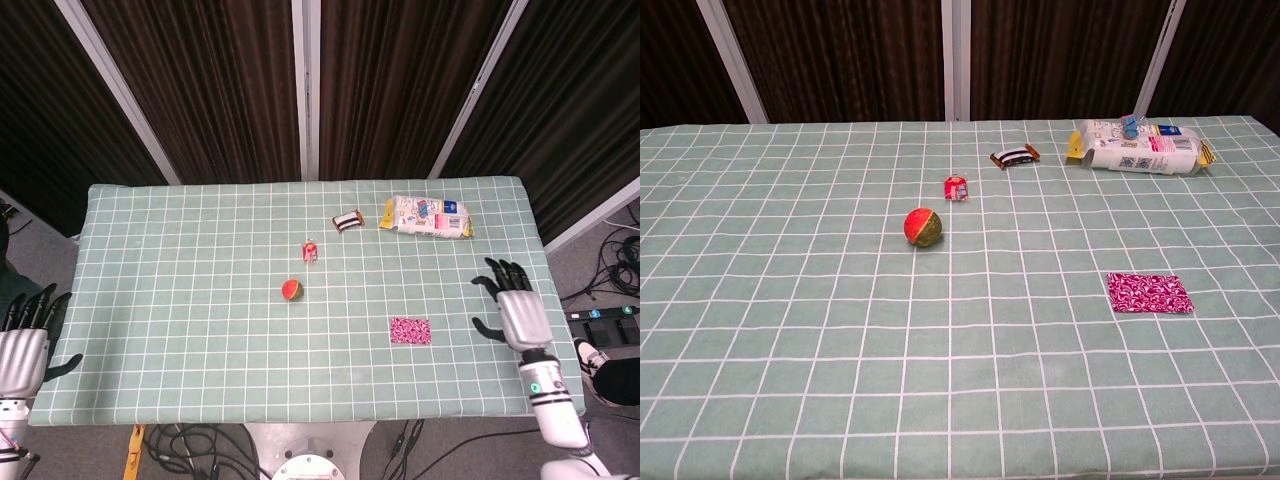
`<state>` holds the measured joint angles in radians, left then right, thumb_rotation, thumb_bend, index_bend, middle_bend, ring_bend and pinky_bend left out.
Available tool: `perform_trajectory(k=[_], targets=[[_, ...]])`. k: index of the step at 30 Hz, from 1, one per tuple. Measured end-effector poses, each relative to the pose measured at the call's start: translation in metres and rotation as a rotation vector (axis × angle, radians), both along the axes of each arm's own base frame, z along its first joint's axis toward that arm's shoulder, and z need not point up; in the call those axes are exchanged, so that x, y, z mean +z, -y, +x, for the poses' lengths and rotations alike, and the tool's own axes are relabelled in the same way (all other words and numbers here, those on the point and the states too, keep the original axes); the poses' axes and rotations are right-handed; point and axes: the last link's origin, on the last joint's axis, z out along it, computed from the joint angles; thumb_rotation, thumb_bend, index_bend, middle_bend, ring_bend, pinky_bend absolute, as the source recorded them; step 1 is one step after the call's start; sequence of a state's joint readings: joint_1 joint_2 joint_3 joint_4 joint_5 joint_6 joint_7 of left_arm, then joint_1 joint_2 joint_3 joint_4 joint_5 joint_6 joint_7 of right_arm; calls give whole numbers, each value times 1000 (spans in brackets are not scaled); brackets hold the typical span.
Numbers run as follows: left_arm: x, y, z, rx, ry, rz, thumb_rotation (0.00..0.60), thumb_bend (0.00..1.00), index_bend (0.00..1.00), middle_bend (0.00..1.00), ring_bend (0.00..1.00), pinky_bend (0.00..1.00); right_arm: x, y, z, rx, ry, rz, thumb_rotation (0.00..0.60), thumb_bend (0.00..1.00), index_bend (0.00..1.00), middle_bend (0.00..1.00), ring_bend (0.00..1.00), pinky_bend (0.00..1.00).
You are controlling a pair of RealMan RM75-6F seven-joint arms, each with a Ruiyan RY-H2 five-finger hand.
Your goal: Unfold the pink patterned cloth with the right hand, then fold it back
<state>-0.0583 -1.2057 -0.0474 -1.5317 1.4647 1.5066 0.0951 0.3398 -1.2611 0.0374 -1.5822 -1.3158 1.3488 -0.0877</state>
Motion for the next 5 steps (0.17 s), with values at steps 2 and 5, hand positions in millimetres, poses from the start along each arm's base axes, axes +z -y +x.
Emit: perform_trajectory(k=[2,5], targets=[[0,0,2,-4,-2,8,600,0,180,146,123,73,17,-17,-6,18,25,-38,596,147,288,60,0,0],[0,-1,4,-6,-3,17,600,0,180,146,123,73,33,-39,-13,27,51,-79,599,148,287,61,0,0]])
